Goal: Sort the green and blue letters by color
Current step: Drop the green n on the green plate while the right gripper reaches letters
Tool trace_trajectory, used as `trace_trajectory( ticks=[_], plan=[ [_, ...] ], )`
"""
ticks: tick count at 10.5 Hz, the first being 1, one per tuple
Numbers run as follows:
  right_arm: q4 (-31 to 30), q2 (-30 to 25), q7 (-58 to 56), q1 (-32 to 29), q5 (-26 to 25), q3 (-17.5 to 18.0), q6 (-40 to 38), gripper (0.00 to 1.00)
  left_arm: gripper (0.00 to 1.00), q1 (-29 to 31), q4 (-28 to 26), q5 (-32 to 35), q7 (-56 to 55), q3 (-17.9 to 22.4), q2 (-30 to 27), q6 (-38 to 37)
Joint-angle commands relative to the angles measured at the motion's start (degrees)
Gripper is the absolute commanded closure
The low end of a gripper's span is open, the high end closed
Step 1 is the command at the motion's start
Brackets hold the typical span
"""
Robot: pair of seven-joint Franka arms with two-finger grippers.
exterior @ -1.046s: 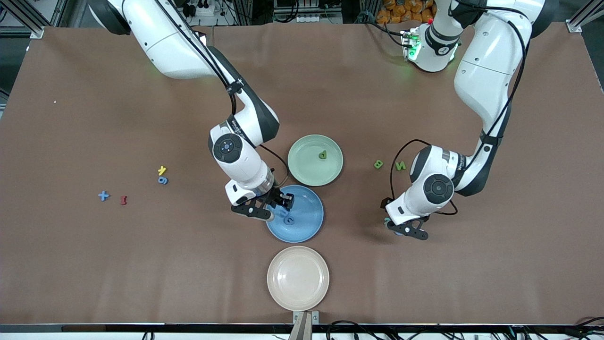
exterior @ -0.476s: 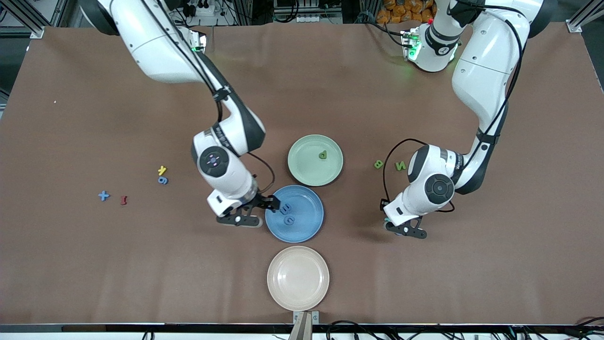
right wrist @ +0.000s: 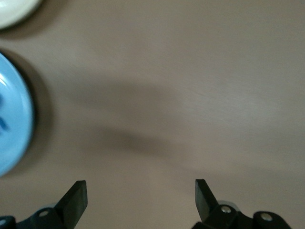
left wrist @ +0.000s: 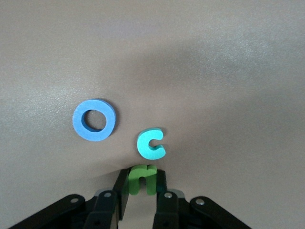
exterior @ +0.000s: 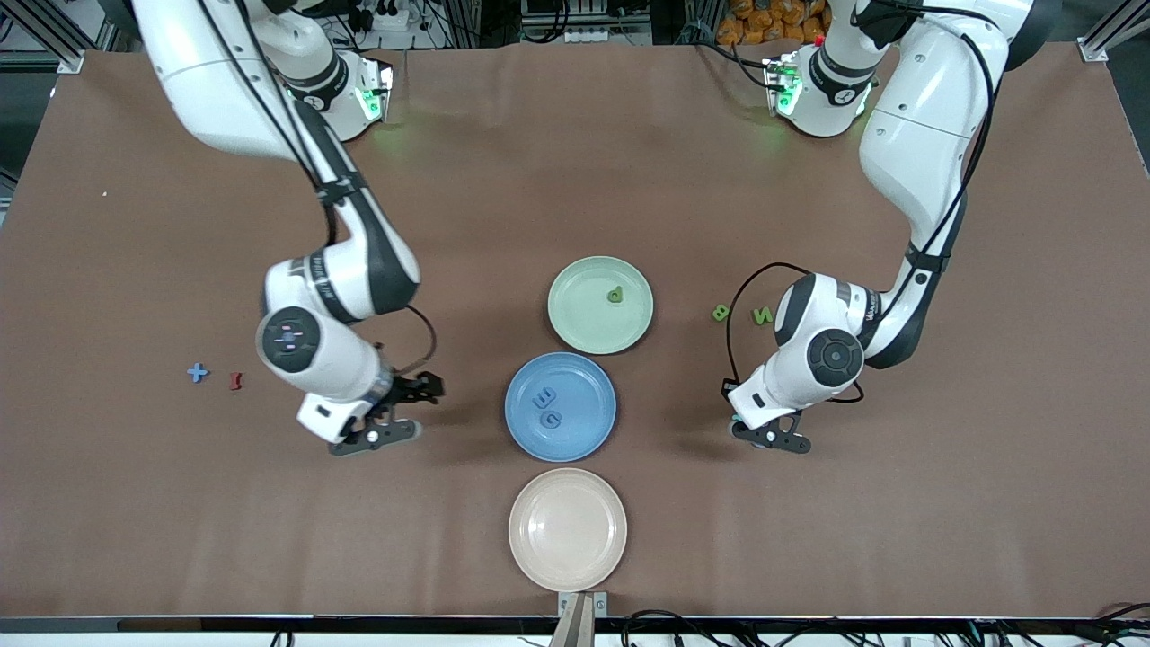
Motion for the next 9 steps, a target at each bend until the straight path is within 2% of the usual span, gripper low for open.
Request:
trace_trajectory(
  ticks=[1, 5, 7, 9],
  plan=[
    [-12.0, -8.8, -13.5, -3.7, -0.7, -1.9, 0.4, 0.0, 1.0, -0.6, -0.4, -1.4, -1.9, 0.3, -0.8, 0.2],
    [-21.8, -15.0, -22.9, -10.1, -1.0, -2.1, 2.2, 0.0, 1.0, -3.1, -0.6, -1.4, -9.6, 0.2, -3.8, -2.5],
    [-29.0, -16.8, -25.5, -11.7, -1.0, -2.1, 9.0, 0.0, 1.0, -4.8, -0.7, -1.4, -13.8, 0.2, -5.1, -4.2],
    [-33.6, -17.3, -27.7, -12.9, -0.9, -2.1, 14.3, 0.0, 1.0, -8.0, -0.7, -1.4, -20.3, 0.2, -5.8, -5.0]
  ],
)
